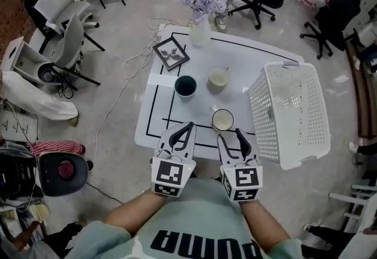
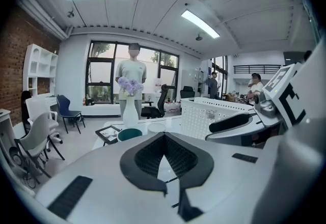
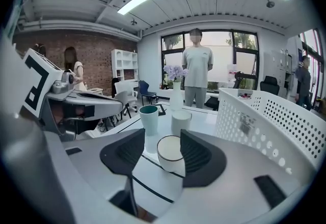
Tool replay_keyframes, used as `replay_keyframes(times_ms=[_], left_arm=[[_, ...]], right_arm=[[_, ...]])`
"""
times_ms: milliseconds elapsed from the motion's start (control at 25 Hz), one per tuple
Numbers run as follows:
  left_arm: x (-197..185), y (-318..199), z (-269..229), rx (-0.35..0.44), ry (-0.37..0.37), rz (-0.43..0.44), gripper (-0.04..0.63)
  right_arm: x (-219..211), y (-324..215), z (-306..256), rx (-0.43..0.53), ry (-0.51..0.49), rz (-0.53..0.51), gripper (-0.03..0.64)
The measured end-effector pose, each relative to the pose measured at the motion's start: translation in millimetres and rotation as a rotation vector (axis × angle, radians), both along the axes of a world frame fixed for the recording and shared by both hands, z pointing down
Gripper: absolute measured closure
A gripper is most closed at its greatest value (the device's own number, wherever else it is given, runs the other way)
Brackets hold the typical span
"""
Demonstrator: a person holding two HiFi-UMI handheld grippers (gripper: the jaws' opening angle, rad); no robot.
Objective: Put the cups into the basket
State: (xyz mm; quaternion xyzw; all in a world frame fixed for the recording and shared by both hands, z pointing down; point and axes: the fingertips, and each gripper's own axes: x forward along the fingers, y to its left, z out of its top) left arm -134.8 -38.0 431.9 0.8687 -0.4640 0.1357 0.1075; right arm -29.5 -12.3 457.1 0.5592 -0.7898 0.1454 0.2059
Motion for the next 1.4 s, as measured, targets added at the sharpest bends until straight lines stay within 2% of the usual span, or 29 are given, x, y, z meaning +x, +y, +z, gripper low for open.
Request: replay_keyframes(times_ms=[240,760,1400], left_arm=[[-14.1,-11.5,18.4,-0.013,-0.007,-0.009,0.589],[-5.6,-26.8,46.2,-0.055,-0.081,-0.036,0.589],[9.4,-36.7,81.0,-0.109,-0.15,-0.055,0.589]], right_arm=[[-10.8,-5.3,22.5,-0.042,0.042,-0.017,0.328],[5.9,-34.1,63.9,-0.126,0.062,-0.049,0.259],[0.2,-44.6,104.5,-0.205,0.054,-0.126,0.23]])
